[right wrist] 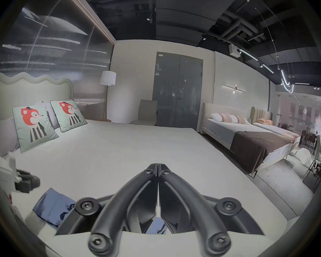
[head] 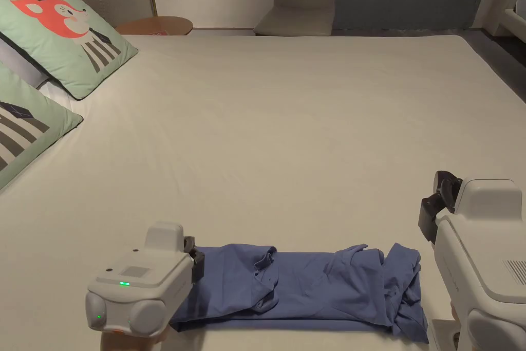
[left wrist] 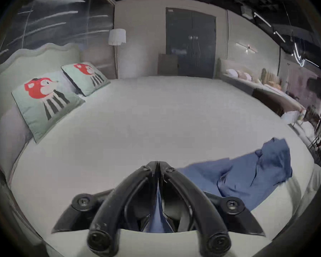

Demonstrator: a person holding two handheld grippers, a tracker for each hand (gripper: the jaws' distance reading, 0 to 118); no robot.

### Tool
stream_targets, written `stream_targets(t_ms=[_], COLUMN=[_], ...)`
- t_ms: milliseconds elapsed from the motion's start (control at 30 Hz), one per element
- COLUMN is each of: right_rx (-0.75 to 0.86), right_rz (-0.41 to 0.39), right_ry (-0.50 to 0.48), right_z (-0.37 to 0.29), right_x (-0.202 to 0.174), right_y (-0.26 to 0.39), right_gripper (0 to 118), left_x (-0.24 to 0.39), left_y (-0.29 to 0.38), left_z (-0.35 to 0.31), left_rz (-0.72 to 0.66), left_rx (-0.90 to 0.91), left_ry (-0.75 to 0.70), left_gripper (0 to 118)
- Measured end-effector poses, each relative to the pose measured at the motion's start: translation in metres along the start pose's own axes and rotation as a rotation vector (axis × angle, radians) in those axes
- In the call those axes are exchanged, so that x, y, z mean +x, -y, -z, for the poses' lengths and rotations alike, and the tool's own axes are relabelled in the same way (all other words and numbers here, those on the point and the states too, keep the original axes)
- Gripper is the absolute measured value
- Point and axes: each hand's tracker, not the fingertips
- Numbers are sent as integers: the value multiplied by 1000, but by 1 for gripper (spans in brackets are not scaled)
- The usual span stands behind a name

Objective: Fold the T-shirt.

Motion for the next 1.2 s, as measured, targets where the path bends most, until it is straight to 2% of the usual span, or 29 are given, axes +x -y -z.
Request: stream_targets(t_ms=[333,567,700,867,1067,1100,1133,1200], right_rx=[-13,-20,-23,-23,-12,-10,-8,-7], right_rz=[1,0,8,12,-1,-2,-3,-5], right_ry=[43,70,77,71,47,44,40,34], right_z=[0,-7,-6,-5,-5,-3,-2,-2], right_x=[21,32,36,34,22,21,20,17], right_y=[12,13,15,16,9,9,9,8], right_gripper=[1,1,1,1,1,1,1,1], left_x=[69,104,111,103,20,3,-17,-52], left_y=[34,37,36,28,-16,-20,-24,-23], left_z=[33,32,26,18,-7,-7,-7,-5], left_rz=[47,87,58,-25,-329,-395,-469,-593], left_rx=[-116,-114,-109,-83,-75,-93,-116,-126], left_ry=[105,145,212,299,480,507,535,568], left_gripper=[0,0,0,0,1,3,15,54])
